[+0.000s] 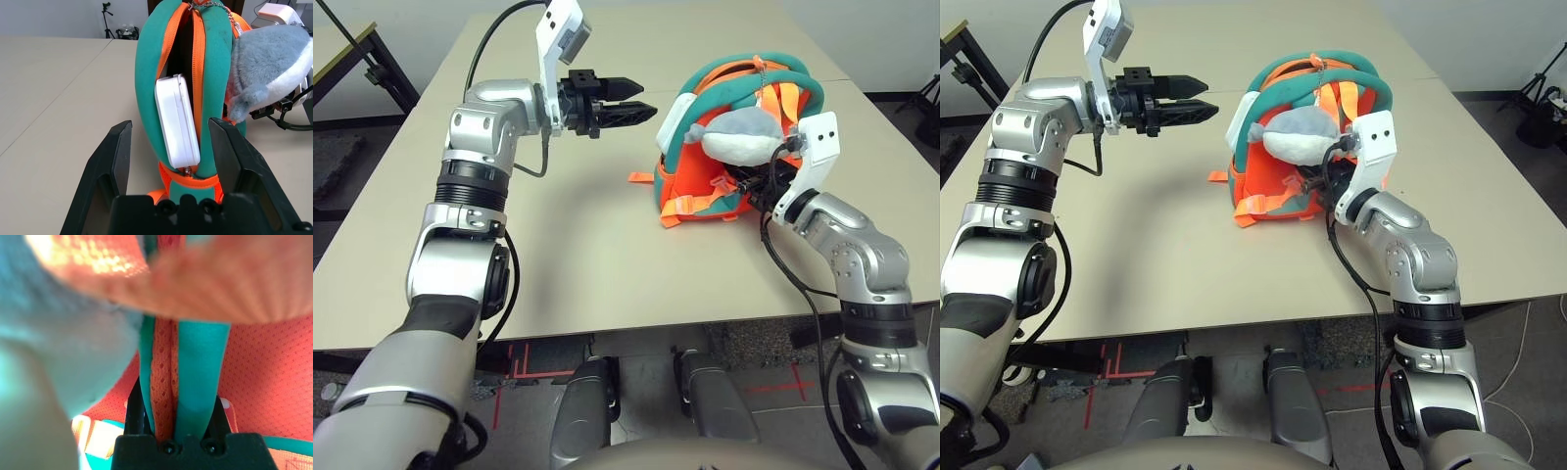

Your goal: Put the pencil case into the backpack and zip it.

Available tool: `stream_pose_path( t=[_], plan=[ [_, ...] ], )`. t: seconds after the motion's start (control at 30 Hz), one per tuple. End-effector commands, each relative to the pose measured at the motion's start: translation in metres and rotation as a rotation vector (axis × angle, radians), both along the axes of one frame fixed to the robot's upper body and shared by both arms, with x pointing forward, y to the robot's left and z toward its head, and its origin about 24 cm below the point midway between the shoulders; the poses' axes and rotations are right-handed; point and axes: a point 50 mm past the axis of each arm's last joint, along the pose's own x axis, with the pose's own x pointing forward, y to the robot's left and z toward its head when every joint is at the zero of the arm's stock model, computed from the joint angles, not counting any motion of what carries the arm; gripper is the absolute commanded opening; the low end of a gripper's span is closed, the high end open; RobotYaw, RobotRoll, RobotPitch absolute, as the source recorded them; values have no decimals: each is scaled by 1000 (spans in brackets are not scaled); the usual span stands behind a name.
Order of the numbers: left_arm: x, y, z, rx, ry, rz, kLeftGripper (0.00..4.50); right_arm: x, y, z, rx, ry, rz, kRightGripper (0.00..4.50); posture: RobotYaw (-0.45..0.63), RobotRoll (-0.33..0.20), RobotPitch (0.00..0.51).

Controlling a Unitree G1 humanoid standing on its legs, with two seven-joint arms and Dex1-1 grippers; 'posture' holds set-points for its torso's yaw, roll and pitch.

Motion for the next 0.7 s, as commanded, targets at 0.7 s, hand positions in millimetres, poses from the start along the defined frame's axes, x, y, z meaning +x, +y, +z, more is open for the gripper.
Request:
stream_pose_path(
  t=[0.7],
  plan=[
    [14, -24, -13, 14, 54, 8, 3044, -2, 2, -18, -14, 76, -3, 225, -176, 0, 126]
  ],
)
